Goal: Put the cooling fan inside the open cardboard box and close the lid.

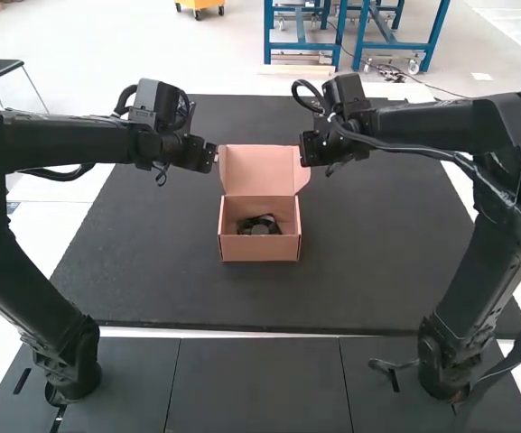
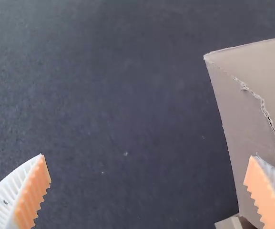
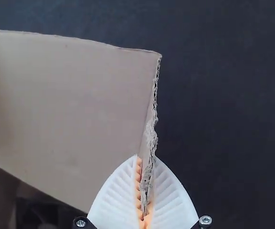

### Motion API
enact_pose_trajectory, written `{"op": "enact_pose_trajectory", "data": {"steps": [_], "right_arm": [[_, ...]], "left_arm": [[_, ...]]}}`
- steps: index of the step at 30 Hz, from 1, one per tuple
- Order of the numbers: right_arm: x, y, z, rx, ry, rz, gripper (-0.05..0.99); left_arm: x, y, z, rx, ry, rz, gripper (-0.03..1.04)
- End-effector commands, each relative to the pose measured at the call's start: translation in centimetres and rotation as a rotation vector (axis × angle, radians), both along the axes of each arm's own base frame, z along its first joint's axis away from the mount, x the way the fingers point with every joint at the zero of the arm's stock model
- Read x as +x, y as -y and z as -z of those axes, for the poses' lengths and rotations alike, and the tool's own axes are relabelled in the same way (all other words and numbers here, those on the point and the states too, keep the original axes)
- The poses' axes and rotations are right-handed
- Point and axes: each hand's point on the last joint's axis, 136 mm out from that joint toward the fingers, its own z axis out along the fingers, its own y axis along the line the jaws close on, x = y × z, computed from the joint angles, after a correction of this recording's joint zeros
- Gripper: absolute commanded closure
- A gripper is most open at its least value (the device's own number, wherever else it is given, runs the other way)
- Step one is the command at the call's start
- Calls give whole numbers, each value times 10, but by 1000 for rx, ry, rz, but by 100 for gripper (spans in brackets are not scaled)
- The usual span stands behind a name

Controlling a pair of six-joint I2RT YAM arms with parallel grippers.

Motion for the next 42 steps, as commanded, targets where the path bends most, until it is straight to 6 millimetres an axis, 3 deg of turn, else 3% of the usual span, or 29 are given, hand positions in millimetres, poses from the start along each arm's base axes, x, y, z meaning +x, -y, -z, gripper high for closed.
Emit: {"op": "enact_pose_trajectory", "data": {"steps": [1,27,42], "right_arm": [[4,-1,-20,28,26,-10,93],[-17,-15,-27,37,-45,-68,95],[-49,-35,-24,41,-116,-135,95]], "left_arm": [[8,7,-20,-31,40,-1,5],[-1,4,-29,-40,30,-9,5],[-13,18,-38,-36,24,33,5]]}}
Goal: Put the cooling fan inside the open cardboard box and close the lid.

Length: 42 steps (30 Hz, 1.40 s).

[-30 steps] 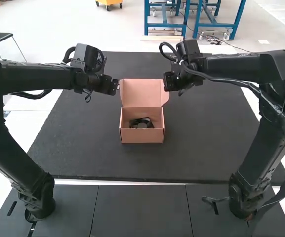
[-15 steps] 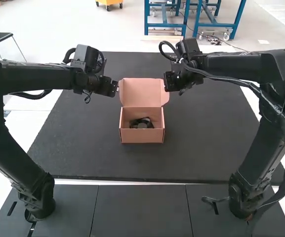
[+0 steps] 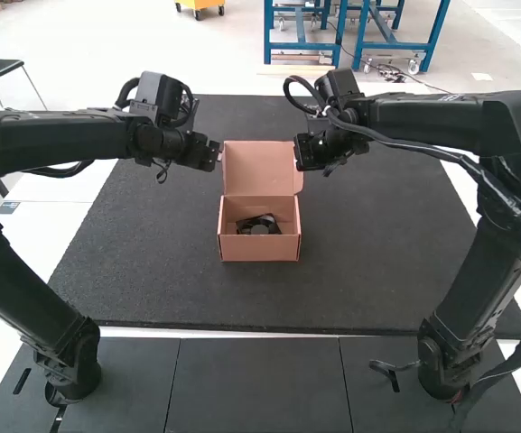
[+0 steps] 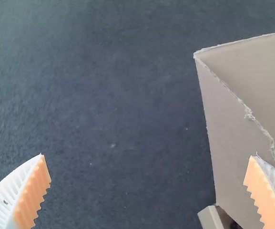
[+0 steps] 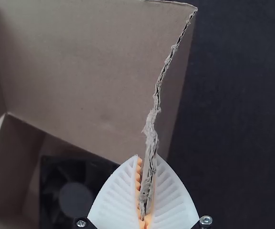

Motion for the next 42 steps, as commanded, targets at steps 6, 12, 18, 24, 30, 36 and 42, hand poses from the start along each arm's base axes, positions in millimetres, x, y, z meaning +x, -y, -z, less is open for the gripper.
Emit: {"op": "enact_pose_trajectory", "data": {"steps": [6,12,18,24,30,36,42], "right_arm": [[-25,-23,-22,58,-14,-84,95],[-34,-20,-17,57,-44,-91,95],[-43,-20,-10,51,-83,-103,95],[-48,-23,-8,56,-96,-112,95],[-50,-25,-8,71,-106,-114,95],[-60,-29,-4,75,-145,-134,95],[-68,-30,-2,78,-167,-148,95]], "left_arm": [[-5,5,-25,-26,41,11,5],[-12,3,-18,-20,21,13,5],[-19,2,-7,-20,-4,18,5],[-24,2,3,-23,-27,27,5],[-27,4,8,-35,-40,32,5],[-33,10,18,-41,-64,49,5],[-37,12,25,-47,-81,56,5]]}}
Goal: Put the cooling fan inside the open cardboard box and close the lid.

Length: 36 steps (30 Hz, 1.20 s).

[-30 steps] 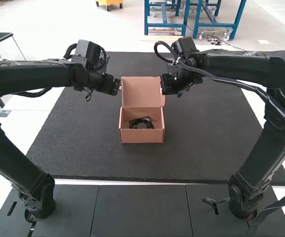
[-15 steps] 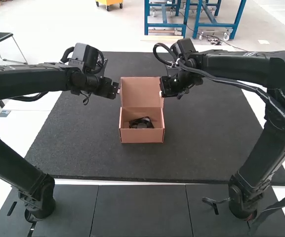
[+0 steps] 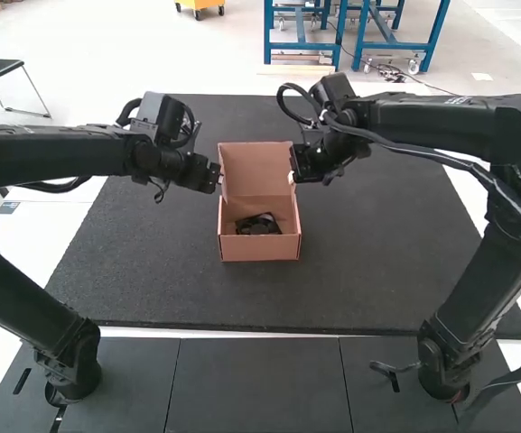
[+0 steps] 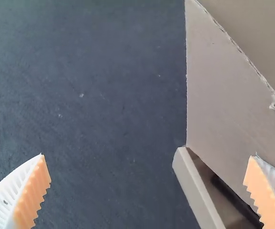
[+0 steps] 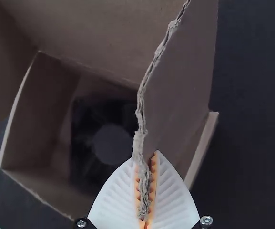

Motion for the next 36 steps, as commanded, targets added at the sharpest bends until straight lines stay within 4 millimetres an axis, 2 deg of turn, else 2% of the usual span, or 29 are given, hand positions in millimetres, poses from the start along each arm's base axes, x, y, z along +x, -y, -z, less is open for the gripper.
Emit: {"op": "enact_pose_trajectory", "data": {"steps": [1,15,36], "right_arm": [[-24,-17,-8,65,-38,-79,95],[-41,-13,1,45,-96,-96,95],[-58,-4,18,5,-171,-100,95]], "left_arm": [[-2,6,-11,-32,24,12,5],[-9,4,-16,-33,25,14,5],[-25,1,6,-25,-27,29,5]]}}
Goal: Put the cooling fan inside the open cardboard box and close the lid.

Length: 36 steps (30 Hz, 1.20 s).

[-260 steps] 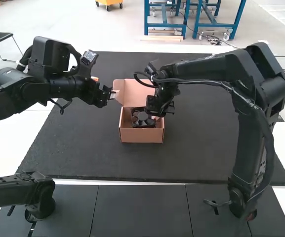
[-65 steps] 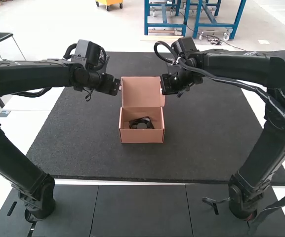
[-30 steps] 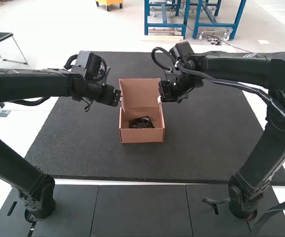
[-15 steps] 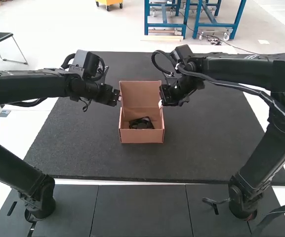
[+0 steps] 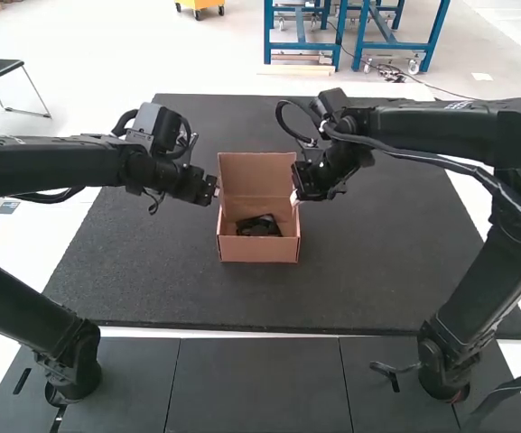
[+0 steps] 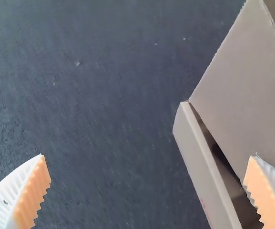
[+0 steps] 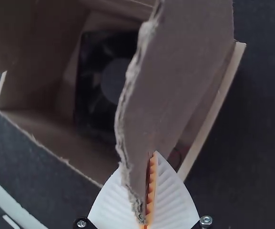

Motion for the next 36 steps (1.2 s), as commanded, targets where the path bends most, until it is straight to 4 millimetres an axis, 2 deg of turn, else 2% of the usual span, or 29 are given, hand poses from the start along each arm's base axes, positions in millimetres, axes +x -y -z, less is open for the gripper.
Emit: {"op": "enact_pose_trajectory", "data": {"steps": [1,13,21,30,33,34,35,36], "right_arm": [[-20,-11,-4,41,-28,-56,95],[-32,-7,8,16,-68,-67,95],[-34,-3,13,2,-77,-62,95],[-41,7,30,-46,-92,-67,95],[-40,7,30,-44,-88,-62,95],[-37,6,29,-37,-83,-54,94],[-33,4,25,-26,-69,-45,85],[-30,3,22,-23,-59,-38,71]], "left_arm": [[-3,6,-10,-31,23,21,5],[-5,7,-9,-33,16,26,5],[-14,17,-3,-26,-10,62,5],[-17,15,-7,-25,-13,61,5],[-20,12,-9,-21,-16,60,5],[-22,12,-10,-18,-17,62,5],[-24,11,-11,-15,-17,63,5],[-25,9,-11,-9,-18,67,5]]}}
